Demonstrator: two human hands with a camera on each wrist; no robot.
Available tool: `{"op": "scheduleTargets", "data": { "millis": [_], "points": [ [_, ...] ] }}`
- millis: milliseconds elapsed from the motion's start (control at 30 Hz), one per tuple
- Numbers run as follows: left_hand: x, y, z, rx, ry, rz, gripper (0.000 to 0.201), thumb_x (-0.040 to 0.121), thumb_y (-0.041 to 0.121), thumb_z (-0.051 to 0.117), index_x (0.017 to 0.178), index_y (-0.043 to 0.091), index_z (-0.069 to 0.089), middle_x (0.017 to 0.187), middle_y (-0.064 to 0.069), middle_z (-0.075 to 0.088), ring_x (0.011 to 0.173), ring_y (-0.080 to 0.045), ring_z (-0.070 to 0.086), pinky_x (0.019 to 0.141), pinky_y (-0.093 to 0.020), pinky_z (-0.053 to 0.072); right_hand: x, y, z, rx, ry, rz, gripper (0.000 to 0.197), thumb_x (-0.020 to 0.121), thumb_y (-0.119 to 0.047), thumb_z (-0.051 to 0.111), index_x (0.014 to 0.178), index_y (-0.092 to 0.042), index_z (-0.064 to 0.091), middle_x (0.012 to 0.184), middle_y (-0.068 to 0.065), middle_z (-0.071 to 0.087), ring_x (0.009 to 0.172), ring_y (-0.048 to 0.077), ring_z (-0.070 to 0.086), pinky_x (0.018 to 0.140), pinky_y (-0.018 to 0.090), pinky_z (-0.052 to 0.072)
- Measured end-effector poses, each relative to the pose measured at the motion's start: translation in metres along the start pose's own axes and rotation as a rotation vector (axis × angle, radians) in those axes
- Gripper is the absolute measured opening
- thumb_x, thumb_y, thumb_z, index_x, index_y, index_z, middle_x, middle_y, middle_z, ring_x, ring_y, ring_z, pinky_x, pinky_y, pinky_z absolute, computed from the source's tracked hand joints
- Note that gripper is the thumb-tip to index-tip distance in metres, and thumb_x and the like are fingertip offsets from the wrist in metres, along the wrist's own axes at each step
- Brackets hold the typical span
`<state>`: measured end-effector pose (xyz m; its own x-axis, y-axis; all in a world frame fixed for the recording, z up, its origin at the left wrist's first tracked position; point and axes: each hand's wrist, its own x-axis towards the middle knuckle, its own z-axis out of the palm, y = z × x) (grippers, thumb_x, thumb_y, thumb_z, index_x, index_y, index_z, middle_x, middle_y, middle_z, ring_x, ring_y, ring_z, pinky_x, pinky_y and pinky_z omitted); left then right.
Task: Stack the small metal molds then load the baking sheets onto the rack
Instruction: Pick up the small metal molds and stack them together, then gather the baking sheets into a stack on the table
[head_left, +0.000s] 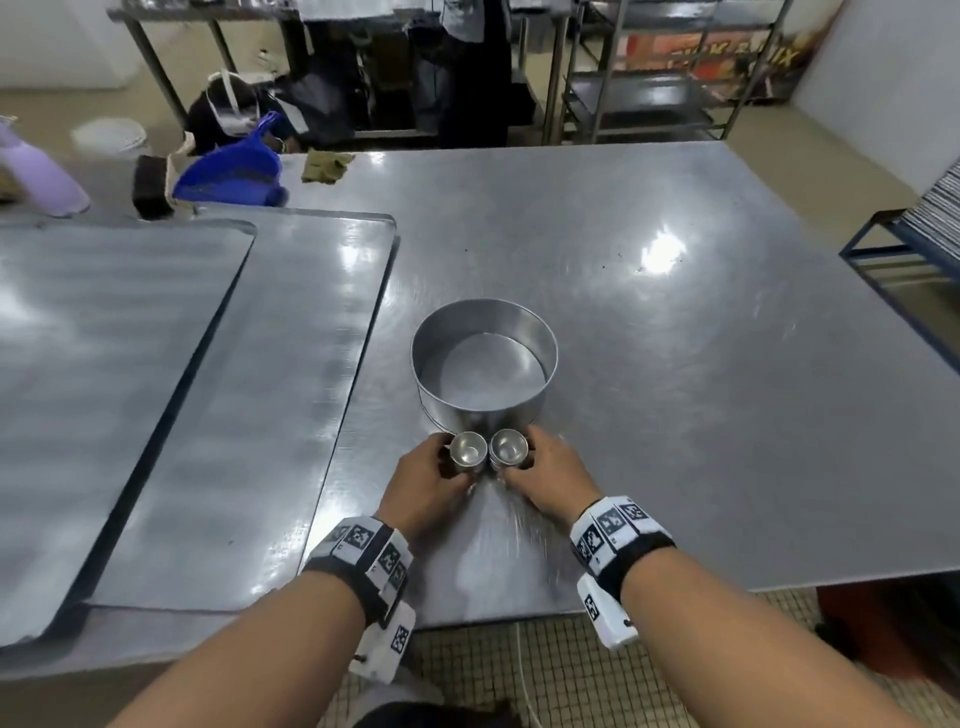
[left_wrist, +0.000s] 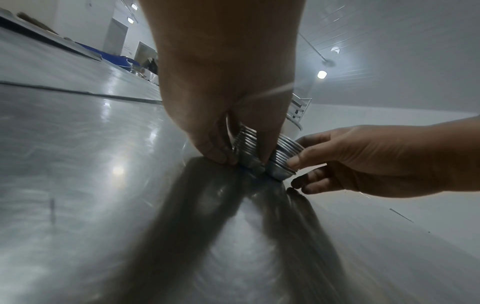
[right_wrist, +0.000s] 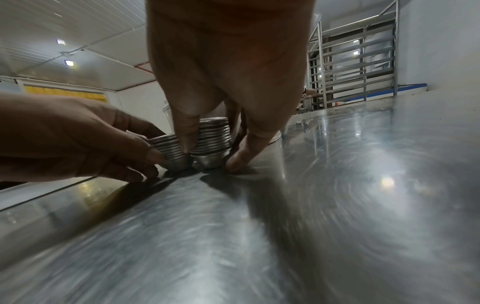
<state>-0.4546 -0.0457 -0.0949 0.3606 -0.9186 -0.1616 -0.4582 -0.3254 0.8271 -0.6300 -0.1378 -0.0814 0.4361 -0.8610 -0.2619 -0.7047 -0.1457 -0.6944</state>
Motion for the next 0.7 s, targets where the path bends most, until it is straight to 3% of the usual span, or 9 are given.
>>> {"op": "scheduleTargets", "data": {
  "millis": [67,167,200,333,533,700],
  "points": [
    [0.001,-0.002,-0.003,0.036,-0.017,-0.005,0.041,0.079,0.020,0.085,0.110,0.032,0.061,0.096,0.008,0.070,0.086,0.001,0.067,0.073,-0.009,0.047,-0.001,0.000,0.000,0.009,-0.002,0.008,0.055,0.059,-0.049,0.071,0.107,-0.026,0.059,0.105,0.000,0.069,0.099,0.023,0.065,0.085,0.038,0.054],
    [0.000,-0.008,-0.013,0.074,-0.034,-0.064,0.053,0.082,0.027,0.083,0.129,0.022,0.059,0.106,-0.001,0.069,0.091,-0.016,0.069,0.083,-0.026,0.054,-0.007,-0.005,-0.001,-0.001,0.104,0.003,0.059,0.064,-0.056,0.072,0.114,-0.029,0.060,0.111,-0.004,0.067,0.101,0.018,0.064,0.088,0.037,0.052],
    [-0.001,-0.010,-0.017,0.083,-0.033,-0.079,0.054,0.083,0.029,0.082,0.131,0.020,0.059,0.107,-0.001,0.068,0.093,-0.017,0.069,0.083,-0.026,0.053,-0.010,-0.009,-0.002,-0.011,0.158,-0.011,0.057,0.068,-0.058,0.071,0.115,-0.027,0.062,0.111,-0.005,0.066,0.100,0.017,0.063,0.088,0.036,0.052],
    [-0.009,-0.028,-0.046,0.104,-0.004,-0.087,0.042,0.087,0.036,0.078,0.124,0.021,0.063,0.105,0.002,0.069,0.091,-0.012,0.068,0.075,-0.019,0.048,-0.010,-0.041,0.006,-0.089,0.293,-0.096,0.048,0.074,-0.060,0.070,0.108,-0.026,0.064,0.108,-0.005,0.065,0.096,0.019,0.064,0.083,0.035,0.052],
    [-0.025,-0.059,-0.123,0.111,0.021,-0.085,0.035,0.088,0.040,0.075,0.117,0.021,0.068,0.102,0.006,0.070,0.089,-0.007,0.067,0.081,-0.024,0.053,-0.006,-0.103,0.035,-0.290,0.402,-0.085,0.037,0.087,-0.052,0.064,0.108,-0.022,0.066,0.113,0.002,0.063,0.095,0.031,0.066,0.077,0.037,0.048],
    [-0.045,-0.100,-0.217,0.091,0.054,-0.096,0.034,0.089,0.044,0.073,0.116,0.023,0.068,0.101,0.007,0.071,0.093,-0.010,0.068,0.082,-0.031,0.058,0.007,-0.186,0.110,-0.205,0.303,-0.185,0.028,0.090,-0.045,0.060,0.102,-0.020,0.066,0.104,0.001,0.067,0.095,0.024,0.063,0.081,0.036,0.048]
  ]
}}
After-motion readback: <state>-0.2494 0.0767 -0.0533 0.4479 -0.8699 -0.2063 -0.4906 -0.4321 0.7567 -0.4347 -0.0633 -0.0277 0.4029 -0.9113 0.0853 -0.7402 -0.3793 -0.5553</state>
